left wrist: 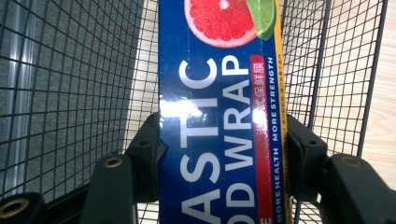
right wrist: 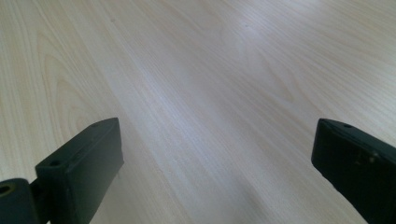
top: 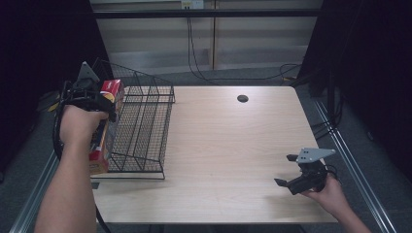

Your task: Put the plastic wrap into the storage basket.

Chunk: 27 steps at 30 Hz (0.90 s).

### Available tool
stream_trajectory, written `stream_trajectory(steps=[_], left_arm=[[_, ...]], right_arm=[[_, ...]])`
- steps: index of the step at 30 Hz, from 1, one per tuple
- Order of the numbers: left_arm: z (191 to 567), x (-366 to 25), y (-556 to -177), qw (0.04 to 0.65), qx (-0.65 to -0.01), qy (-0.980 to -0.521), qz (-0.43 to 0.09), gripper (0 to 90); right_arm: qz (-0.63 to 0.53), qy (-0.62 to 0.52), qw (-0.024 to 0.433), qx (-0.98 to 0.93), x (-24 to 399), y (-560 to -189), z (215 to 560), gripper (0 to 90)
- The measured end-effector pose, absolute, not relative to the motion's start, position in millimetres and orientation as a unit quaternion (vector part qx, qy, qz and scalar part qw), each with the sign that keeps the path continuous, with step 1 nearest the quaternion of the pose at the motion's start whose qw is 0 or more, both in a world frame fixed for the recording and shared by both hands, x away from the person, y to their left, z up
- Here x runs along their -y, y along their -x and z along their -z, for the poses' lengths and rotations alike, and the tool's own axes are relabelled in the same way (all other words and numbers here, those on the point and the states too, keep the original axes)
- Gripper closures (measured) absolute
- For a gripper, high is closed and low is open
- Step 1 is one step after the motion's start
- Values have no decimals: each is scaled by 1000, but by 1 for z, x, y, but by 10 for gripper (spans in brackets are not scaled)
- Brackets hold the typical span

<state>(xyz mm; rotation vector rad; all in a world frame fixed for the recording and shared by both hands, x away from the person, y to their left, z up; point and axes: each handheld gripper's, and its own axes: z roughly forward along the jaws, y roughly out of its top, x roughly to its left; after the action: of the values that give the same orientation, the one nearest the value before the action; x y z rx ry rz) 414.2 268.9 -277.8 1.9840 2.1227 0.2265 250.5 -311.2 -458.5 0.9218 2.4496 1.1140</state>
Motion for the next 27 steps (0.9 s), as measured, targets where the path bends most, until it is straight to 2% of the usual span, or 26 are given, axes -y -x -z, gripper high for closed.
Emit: stream_trajectory(steps=[27], left_arm=[[283, -279, -419, 113, -742, -657, -74, 402]], right_arm=[[-386, -317, 148, -853, 311, -250, 459, 19]])
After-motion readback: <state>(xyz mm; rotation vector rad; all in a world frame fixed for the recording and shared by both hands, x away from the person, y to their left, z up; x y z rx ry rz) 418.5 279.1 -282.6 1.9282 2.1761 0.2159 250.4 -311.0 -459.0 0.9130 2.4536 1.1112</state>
